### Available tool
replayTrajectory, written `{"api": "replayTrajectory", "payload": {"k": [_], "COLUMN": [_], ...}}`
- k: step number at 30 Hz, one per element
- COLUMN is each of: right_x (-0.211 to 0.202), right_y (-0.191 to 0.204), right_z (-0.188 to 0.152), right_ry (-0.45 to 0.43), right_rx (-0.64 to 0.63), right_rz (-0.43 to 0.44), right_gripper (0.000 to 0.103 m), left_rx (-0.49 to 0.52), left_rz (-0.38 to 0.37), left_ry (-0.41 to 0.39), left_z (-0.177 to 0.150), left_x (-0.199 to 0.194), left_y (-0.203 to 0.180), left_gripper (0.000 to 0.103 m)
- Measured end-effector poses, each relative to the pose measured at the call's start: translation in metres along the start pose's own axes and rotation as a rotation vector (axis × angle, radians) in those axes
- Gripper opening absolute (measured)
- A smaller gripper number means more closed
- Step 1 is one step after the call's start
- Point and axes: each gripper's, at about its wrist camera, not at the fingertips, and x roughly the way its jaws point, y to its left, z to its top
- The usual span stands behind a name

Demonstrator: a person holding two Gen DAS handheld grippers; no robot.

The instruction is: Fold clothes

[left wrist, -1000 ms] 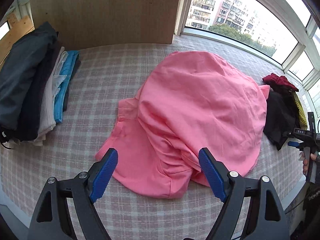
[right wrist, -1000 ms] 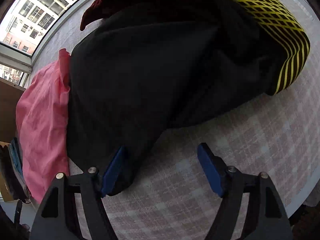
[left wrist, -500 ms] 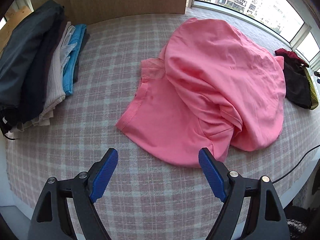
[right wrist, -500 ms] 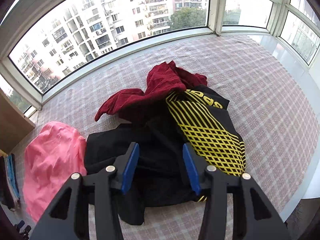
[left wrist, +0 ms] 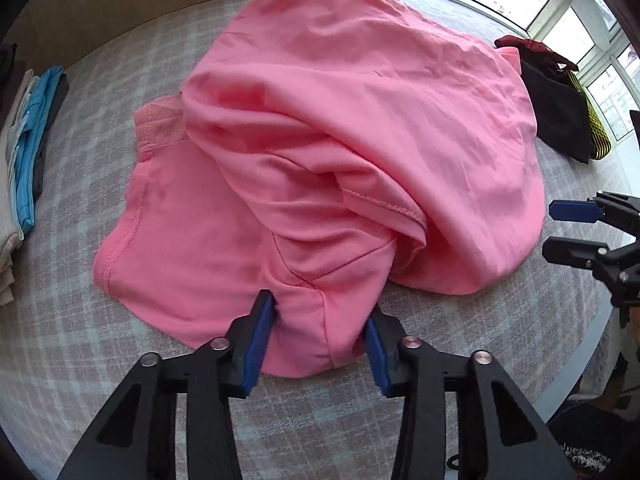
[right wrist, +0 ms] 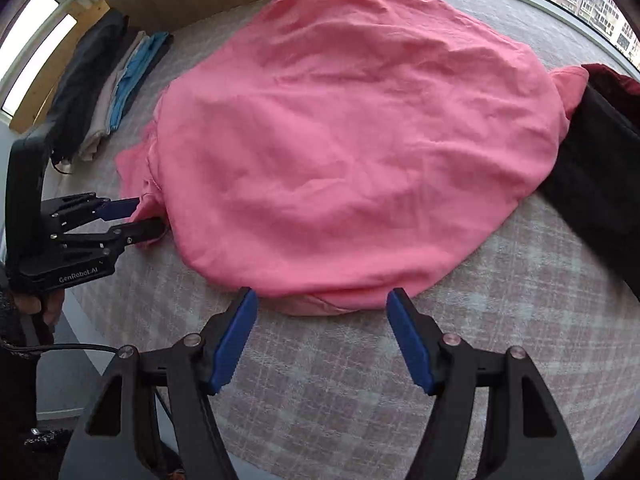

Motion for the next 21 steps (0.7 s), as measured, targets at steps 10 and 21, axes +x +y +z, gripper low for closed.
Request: {"api": "replayTrajectory", "payload": {"k": [10, 21], "right_x": [-0.033, -0.227], "right_y": [0.011, -0.017], "right_z": [-0.002, -0.007], "right_ry": [-0.131, -0.502], "right_rx": [0.043, 0.067], "right_rz": [0.086, 0.02], "right_gripper": [0.01, 0.009], "left_rx": [-0.097, 0.008], "left_rz": [-0.048, -0.029], "left_ry": [-0.246, -0.503], "left_z": [0.0, -0.007], "left_x": [-0.105, -0.254], "left_y": [0.056, 0.078], "left_gripper": [0.005, 0.006]}}
